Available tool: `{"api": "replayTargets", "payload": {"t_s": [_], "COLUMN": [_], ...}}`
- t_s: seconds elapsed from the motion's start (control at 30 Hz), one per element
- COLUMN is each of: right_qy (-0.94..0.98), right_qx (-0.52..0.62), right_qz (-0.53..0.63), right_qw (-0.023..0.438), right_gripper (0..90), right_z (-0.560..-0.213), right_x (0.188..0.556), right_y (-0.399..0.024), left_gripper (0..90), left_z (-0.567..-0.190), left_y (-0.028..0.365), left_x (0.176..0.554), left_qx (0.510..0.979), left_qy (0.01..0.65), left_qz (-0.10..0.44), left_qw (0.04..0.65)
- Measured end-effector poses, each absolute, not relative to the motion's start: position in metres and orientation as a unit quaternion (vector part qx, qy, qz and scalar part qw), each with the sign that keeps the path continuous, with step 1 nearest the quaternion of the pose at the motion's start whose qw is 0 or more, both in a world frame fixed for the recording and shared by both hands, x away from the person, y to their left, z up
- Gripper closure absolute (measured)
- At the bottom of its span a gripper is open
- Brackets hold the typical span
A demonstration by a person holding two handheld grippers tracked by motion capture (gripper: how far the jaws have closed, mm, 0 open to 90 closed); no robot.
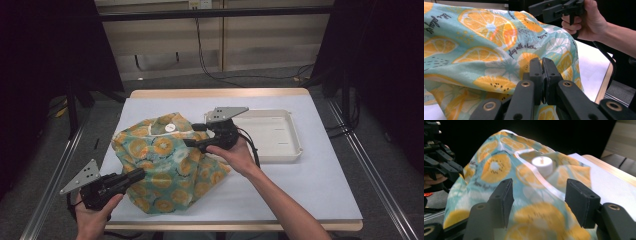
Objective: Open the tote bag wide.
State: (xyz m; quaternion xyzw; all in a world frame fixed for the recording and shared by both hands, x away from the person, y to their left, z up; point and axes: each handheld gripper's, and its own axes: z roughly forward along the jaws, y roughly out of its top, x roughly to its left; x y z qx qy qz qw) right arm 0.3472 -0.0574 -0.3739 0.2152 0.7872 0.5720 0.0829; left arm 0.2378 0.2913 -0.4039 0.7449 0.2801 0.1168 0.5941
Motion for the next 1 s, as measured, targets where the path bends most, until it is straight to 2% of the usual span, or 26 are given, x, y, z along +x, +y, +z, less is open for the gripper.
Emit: {"api": "replayTargets", "payload": {"t_s": [0.13,0.2,0.33,0.4,0.63,0.7,0.83,1.0], "right_qy": [0.799,0.803,0.81,0.81,0.81,0.806,0.807,0.813], "right_qx": [0.206,0.205,0.182,0.173,0.159,0.158,0.145,0.136], "right_qz": [0.561,0.556,0.556,0.559,0.564,0.57,0.572,0.566], "right_qw": [0.066,0.063,0.046,0.034,0.012,0.005,-0.003,-0.011], "right_gripper": [40.8,52.5,82.8,89.9,90.0,90.0,90.0,90.0], "right_z": [-0.378,-0.381,-0.381,-0.38,-0.38,-0.381,-0.384,-0.388], "right_x": [0.352,0.352,0.348,0.345,0.33,0.326,0.316,0.308], "right_y": [-0.046,-0.041,-0.035,-0.034,-0.035,-0.034,-0.026,-0.023], "left_gripper": [88.3,88.5,88.7,88.8,87.2,83.3,69.0,59.2], "left_z": [-0.404,-0.404,-0.404,-0.403,-0.402,-0.397,-0.383,-0.373], "left_y": [0.29,0.29,0.291,0.291,0.294,0.292,0.282,0.273], "left_x": [0.237,0.236,0.235,0.235,0.229,0.229,0.234,0.243], "left_qx": [0.747,0.748,0.75,0.752,0.747,0.747,0.749,0.744], "left_qy": [0.284,0.282,0.283,0.285,0.287,0.279,0.269,0.258], "left_qz": [0.118,0.114,0.111,0.109,0.107,0.113,0.126,0.128], "left_qw": [0.589,0.589,0.587,0.584,0.589,0.593,0.592,0.603]}}
